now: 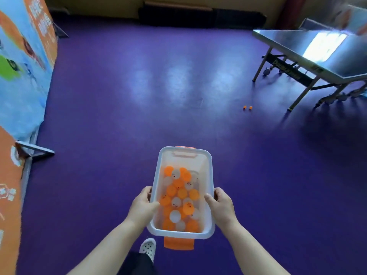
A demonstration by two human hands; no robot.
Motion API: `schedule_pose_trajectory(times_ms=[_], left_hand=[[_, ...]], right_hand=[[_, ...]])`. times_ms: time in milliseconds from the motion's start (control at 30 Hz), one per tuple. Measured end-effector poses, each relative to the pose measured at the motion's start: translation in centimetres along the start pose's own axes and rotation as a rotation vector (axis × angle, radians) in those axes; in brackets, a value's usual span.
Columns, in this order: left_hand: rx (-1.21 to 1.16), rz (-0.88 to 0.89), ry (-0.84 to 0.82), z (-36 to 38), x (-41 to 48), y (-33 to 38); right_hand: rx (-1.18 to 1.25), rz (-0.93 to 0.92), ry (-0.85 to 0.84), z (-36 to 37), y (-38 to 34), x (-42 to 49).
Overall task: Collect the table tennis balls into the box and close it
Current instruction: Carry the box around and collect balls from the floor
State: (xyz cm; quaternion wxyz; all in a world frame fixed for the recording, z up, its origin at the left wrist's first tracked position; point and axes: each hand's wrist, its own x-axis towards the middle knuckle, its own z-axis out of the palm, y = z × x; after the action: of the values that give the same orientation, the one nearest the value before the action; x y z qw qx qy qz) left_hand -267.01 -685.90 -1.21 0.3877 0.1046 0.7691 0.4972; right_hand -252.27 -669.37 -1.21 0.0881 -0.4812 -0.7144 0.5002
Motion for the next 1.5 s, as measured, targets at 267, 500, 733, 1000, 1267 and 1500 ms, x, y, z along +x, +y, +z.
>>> schedule_pose_trajectory(times_ms=[267, 500, 733, 1000, 1267, 1500], left_hand=[[0.149, 0.059, -0.218, 0.6, 17.9, 11.3], [0.228, 0.095, -0.343, 8.5, 29.2, 17.7], [0.288, 0.147, -0.294, 16.7, 41.8, 27.8], [0.285, 0.152, -0.162, 24.7, 53.4, 38.6], [0.32, 0.124, -0.19, 35.2, 66.9, 46.1], [0.345, 0.14, -0.366, 48.1, 79.9, 55.3]], right_hand=[[0.089, 0.189, 0.173, -1.3, -5.7, 13.1], [0.285, 0.33, 0.328, -6.5, -5.5, 23.7], [0.342, 0.293, 0.295, -13.4, -7.2, 40.5], [0.311, 0.249, 0.253, -22.4, -11.8, 58.0], [0.295, 0.295, 0.347, -30.2, -12.5, 72.6], [0.273, 0.407, 0.488, -41.0, -13.2, 85.2]])
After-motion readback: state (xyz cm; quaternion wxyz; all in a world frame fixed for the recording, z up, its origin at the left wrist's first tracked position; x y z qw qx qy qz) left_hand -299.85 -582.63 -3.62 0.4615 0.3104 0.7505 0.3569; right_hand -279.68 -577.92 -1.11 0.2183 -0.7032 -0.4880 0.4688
